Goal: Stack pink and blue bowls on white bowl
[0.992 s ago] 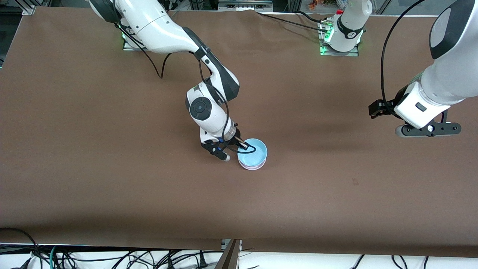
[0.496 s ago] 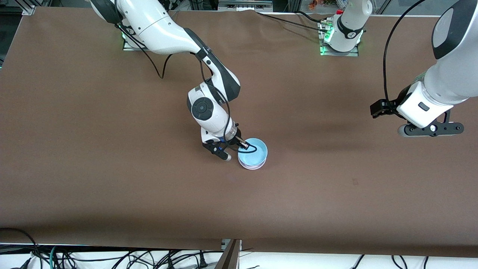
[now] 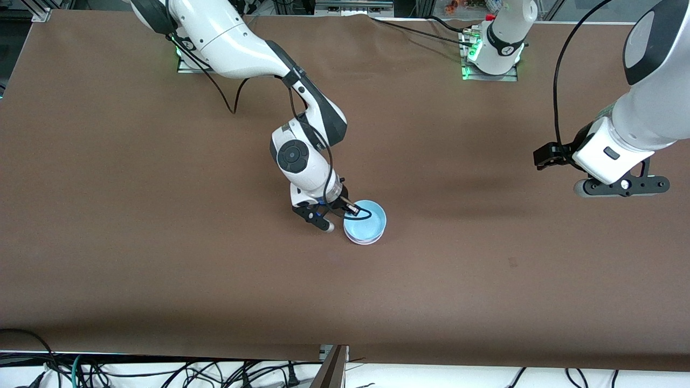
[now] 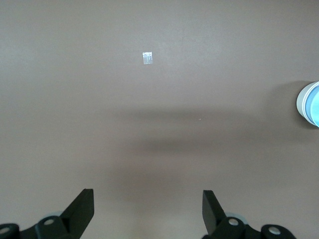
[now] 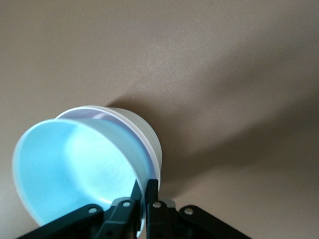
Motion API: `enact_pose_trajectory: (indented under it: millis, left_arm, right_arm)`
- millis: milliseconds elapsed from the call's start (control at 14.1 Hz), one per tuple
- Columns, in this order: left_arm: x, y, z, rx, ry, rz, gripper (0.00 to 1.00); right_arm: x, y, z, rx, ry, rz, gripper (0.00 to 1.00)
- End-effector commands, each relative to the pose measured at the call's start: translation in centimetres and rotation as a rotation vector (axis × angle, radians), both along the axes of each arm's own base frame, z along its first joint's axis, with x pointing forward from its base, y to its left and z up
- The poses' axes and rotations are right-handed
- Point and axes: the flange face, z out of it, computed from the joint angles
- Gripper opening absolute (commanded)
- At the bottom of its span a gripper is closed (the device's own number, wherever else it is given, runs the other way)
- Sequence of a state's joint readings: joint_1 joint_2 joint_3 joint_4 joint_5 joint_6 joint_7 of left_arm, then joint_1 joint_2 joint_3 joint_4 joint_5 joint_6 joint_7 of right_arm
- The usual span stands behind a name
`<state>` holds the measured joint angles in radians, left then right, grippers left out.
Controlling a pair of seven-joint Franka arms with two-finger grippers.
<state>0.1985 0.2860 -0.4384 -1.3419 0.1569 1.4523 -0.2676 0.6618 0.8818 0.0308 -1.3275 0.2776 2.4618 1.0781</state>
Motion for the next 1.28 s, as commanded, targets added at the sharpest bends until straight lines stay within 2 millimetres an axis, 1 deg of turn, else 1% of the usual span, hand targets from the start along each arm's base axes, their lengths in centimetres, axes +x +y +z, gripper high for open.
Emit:
enact_pose_trajectory:
  millis: [0, 71, 142, 212, 283, 354, 496, 567, 638, 708, 779, 850, 1062, 1204]
  left_arm:
    - [-0.7, 0.2, 0.3, -0.019, -0.006, -0.017, 1.00]
    - [-0.7, 0.1, 0.3, -0.025, -0.005, -0.017, 1.00]
    - [-0.7, 0.0, 0.4, -0.034, -0.006, -0.022, 1.00]
    - [-0.5, 0.1, 0.4, -0.048, -0.012, -0.018, 1.00]
    - [-0.3, 0.1, 0.5, -0.063, -0.026, -0.023, 1.00]
    - [0.0, 0.1, 0.5, -0.071, -0.043, -0.055, 1.00]
    - [0.2, 0.5, 0.6, -0.087, -0.050, -0.097, 1.00]
    - [0.2, 1.1, 0.6, -0.113, -0.045, -0.105, 1.00]
    - [0.3, 1.8, 0.6, -0.133, -0.045, -0.108, 1.00]
    - [0.3, 2.0, 0.7, -0.137, -0.043, -0.119, 1.00]
    - [0.3, 2.3, 0.7, -0.138, -0.044, -0.129, 1.00]
    - [0.4, 2.7, 0.7, -0.140, -0.046, -0.134, 1.00]
    - [0.5, 3.1, 0.9, -0.139, -0.056, -0.131, 1.00]
    - [0.8, 3.2, 0.8, -0.139, -0.071, -0.128, 1.00]
  right_arm:
    - [0.9, 0.1, 0.8, -0.004, -0.012, -0.042, 1.00]
    - [1.4, 0.2, 2.1, -0.010, 0.008, -0.034, 1.00]
    - [2.1, 0.1, 3.9, -0.019, 0.027, -0.025, 1.00]
    - [3.1, -0.7, 5.4, -0.036, 0.046, -0.022, 1.00]
    - [3.6, -1.4, 6.5, -0.051, 0.070, -0.012, 1.00]
    - [4.4, -2.8, 7.7, -0.063, 0.084, -0.002, 1.00]
    - [5.8, -6.4, 10.7, -0.079, 0.090, 0.107, 1.00]
    - [6.3, -8.1, 11.4, -0.092, 0.099, 0.171, 1.00]
    - [6.8, -10.1, 12.6, -0.112, 0.099, 0.243, 1.00]
    - [7.5, -12.8, 13.9, -0.134, 0.103, 0.329, 1.00]
    - [7.7, -15.0, 14.8, -0.151, 0.119, 0.418, 1.00]
    - [8.1, -18.0, 16.3, -0.168, 0.131, 0.488, 1.00]
    - [8.5, -26.0, 19.6, -0.221, 0.184, 0.675, 1.00]
    - [8.1, -31.0, 22.7, -0.229, 0.205, 0.753, 1.00]
